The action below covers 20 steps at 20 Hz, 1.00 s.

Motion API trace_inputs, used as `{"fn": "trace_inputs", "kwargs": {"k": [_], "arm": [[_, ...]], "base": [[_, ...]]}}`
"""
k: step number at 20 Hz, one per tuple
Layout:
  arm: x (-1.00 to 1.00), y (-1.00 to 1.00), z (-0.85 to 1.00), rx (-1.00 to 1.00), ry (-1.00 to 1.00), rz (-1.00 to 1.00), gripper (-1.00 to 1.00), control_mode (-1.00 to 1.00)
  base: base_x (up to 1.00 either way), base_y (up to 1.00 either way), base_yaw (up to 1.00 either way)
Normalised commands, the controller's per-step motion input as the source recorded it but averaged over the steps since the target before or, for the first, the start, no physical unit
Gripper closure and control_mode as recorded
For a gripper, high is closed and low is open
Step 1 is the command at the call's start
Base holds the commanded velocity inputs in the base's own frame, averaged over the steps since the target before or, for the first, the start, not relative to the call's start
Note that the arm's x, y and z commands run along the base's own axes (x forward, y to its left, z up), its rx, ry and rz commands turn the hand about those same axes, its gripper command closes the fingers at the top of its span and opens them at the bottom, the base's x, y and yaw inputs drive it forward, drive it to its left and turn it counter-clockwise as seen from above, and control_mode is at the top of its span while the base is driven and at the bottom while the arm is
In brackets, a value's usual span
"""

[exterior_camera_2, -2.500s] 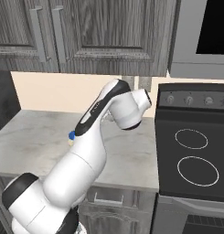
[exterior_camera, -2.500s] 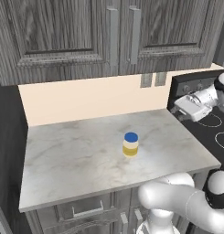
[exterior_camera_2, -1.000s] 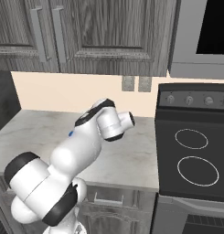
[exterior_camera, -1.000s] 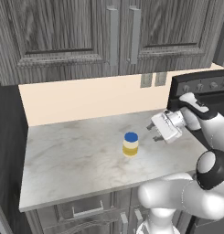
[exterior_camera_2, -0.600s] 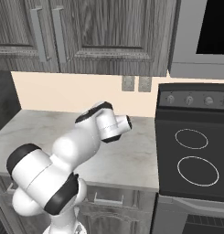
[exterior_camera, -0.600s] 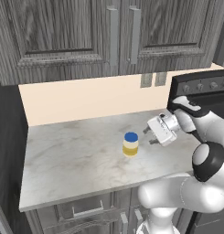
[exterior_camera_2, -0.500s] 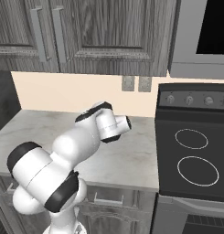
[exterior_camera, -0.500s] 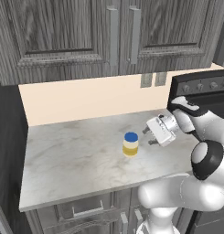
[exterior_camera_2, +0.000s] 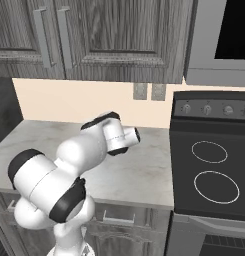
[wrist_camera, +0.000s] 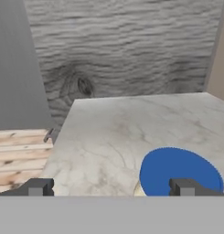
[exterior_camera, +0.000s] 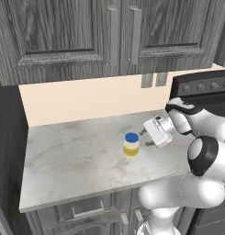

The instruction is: Place the mayonnaise and ketchup from the counter to the top shelf of the fridge. If the existing items in the fridge are on the top shelf, move them to other shelves.

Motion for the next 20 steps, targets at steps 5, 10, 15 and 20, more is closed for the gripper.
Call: {"fn": "trace_inputs", "kwargs": {"k": [5,10,15,20], "arm": [[0.0,0.18,0.0,0.0,0.0,-0.01,-1.0,-1.0],[0.11,0.06,-0.04,0.0,0.0,-0.02,-1.0,-1.0],[0.43,0.0,-0.04,0.0,0.0,-0.06,-1.0,-1.0],[0.23,-0.01,-0.1,0.0,0.01,-0.01,-1.0,-1.0]], "base": [[0.0,0.0,0.0],[0.0,0.0,0.0],[0.0,0.0,0.0],[0.0,0.0,0.0]]}}
